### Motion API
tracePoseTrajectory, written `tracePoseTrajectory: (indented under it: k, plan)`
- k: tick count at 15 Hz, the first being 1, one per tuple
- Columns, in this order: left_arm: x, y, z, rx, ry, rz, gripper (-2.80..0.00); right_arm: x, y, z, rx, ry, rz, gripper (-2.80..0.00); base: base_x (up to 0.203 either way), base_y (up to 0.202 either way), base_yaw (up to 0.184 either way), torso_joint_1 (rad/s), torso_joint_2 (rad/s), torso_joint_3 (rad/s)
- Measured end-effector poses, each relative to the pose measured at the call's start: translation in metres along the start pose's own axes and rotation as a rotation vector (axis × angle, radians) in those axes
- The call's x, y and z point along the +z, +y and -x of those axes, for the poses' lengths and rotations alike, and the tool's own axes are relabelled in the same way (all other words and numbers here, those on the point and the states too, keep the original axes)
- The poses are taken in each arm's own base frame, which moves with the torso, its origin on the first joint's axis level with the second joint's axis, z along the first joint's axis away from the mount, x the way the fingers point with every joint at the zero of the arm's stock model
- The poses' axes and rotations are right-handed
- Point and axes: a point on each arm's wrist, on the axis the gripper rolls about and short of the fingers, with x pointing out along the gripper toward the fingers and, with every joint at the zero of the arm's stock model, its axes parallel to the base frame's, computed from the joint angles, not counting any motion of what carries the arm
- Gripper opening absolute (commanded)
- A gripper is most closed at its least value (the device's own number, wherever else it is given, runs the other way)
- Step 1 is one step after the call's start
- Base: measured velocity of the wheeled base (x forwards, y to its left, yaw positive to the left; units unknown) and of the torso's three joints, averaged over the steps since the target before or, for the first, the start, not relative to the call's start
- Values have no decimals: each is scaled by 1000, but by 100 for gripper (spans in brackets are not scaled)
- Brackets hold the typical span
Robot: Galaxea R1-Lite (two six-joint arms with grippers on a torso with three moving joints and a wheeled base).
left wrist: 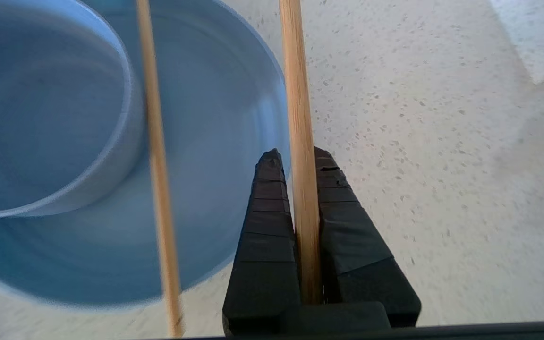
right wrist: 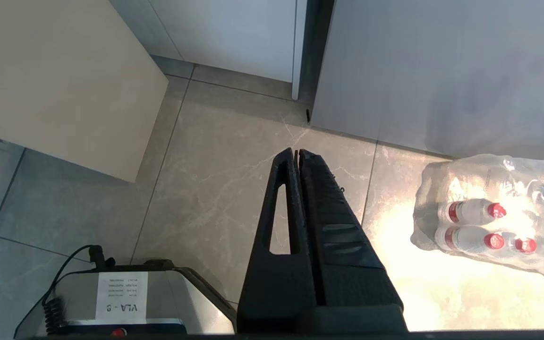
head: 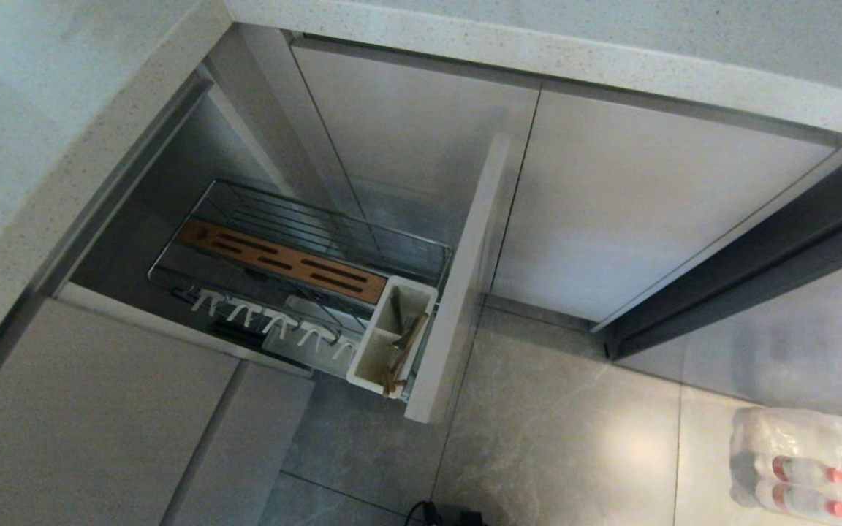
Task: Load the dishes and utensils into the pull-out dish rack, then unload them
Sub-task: Close the cupboard
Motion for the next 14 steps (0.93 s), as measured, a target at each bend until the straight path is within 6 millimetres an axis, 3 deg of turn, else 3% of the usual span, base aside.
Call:
tracePoseTrajectory:
  k: [7,14]
  plan:
    - [-25,11,-26,72,98,9,-280,0,0,0,0,0,0,-280,0,0,0,0,0,0]
    - [-26,17,-25,82,94,20,-280,0,0,0,0,0,0,-280,0,0,0,0,0,0]
